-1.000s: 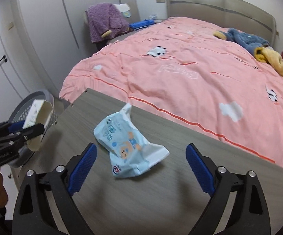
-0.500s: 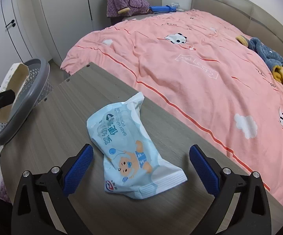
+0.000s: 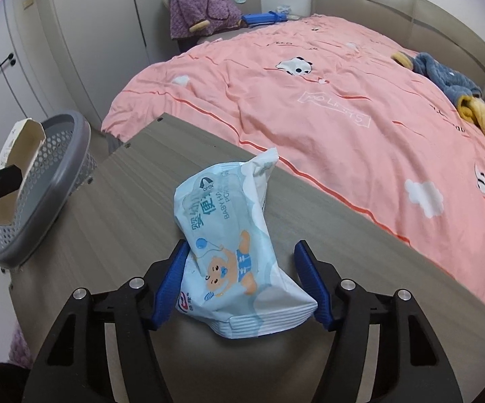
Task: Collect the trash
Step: 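Carry the milk carton and wipes pack over the basket and open both grippers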
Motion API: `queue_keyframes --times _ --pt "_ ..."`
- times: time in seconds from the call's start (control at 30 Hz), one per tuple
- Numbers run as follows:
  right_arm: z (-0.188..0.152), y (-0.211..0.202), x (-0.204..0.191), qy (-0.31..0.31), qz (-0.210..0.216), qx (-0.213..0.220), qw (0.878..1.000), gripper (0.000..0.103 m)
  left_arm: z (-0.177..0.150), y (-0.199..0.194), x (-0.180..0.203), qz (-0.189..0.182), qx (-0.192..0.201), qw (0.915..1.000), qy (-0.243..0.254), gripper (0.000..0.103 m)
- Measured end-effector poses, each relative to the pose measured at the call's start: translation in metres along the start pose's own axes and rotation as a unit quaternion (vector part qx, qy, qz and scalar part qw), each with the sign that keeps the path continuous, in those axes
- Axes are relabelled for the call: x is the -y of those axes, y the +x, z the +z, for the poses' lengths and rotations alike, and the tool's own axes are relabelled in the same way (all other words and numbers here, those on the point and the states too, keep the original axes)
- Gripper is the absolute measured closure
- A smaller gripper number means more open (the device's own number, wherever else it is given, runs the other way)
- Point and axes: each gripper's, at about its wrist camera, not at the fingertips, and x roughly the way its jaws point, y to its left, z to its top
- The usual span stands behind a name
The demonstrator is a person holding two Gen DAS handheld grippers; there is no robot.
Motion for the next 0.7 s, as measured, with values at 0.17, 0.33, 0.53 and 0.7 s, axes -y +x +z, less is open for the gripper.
queue_keyframes --times 0.17,0.33,0.53,0.7 --pt "-0.012 -0.020 -0.017 0.037 0.011 0.023 0.999 0.041 -0.005 -0.007 -0.014 0.004 0.005 1.0000 -0.003 0.061" --pt "-0.017 -0.041 -0.043 0.065 0.028 0.049 0.996 0.041 -0.013 -0.012 -0.036 0.008 0.007 0.9999 -0.011 0.061" --pt "-0.015 -0.051 -0.074 0.080 0.039 0.073 0.993 0.041 -0.018 -0.012 -0.071 0.020 0.001 0.9995 -0.023 0.061" --pt "0.000 -0.049 -0.107 0.068 0.060 0.075 0.993 0.041 -0.022 -0.013 -0.104 0.038 0.004 0.9987 -0.035 0.061"
